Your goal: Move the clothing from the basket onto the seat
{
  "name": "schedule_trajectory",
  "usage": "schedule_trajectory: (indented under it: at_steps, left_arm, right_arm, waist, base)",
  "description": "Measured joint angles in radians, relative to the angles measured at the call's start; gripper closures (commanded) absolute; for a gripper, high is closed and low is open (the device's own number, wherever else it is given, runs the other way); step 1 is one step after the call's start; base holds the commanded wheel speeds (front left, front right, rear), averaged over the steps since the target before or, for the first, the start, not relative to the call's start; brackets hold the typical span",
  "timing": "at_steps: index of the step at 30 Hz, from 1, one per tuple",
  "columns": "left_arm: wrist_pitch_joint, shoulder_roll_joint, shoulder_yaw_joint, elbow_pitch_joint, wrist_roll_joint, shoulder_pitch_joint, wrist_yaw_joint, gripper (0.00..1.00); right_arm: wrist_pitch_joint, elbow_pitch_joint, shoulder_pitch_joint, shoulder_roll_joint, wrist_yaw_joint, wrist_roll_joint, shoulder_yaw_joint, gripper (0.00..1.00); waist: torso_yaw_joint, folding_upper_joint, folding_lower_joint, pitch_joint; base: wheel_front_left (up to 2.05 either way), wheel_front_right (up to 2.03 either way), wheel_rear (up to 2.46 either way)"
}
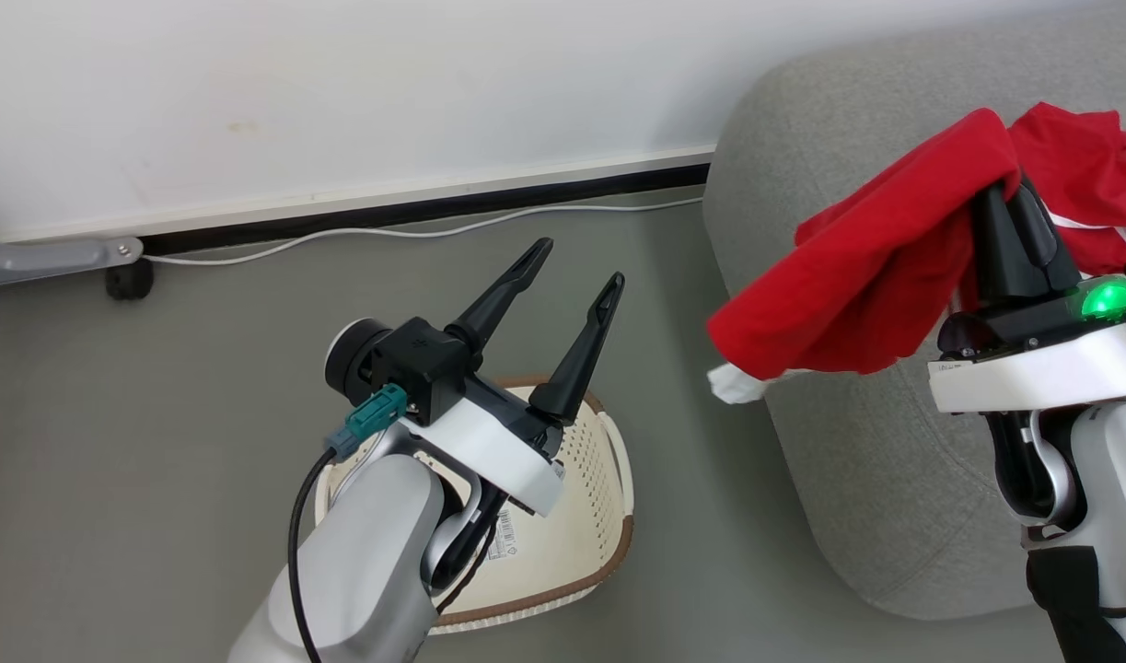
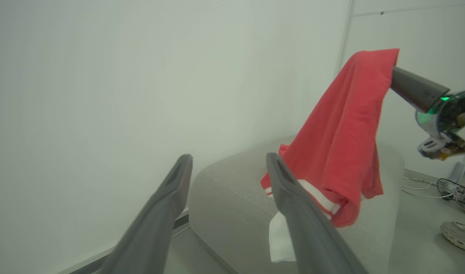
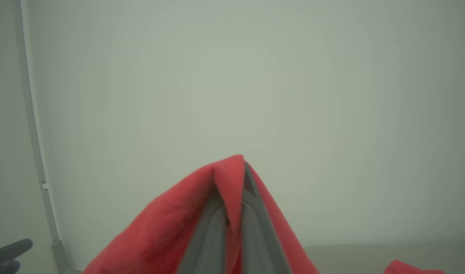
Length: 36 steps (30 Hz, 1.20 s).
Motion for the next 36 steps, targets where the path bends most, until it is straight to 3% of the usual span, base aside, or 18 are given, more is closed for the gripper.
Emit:
schedule_trajectory:
  at_steps: [23, 36]
  left_arm:
    - [0.000, 0.012, -0.042, 0.020, 0.001, 0.056, 0.000, 0.00]
    - [0.000, 0.032, -0.095, 0.030, 0.000, 0.053, 0.000, 0.00]
  right_arm:
    - [0.000, -0.035, 0.015, 0.006, 0.000, 0.011, -0.082, 1.00]
    - [0.000, -0.070, 0.017, -0.028, 0.000, -0.010, -0.160, 1.00]
  waist:
    - [-0.268, 0.0000, 0.0000, 0.021]
    - [-0.328, 0.0000, -0.0001, 0.087]
  base:
    - [0.00, 0.00, 0.00]
    - [0.00, 0.00, 0.00]
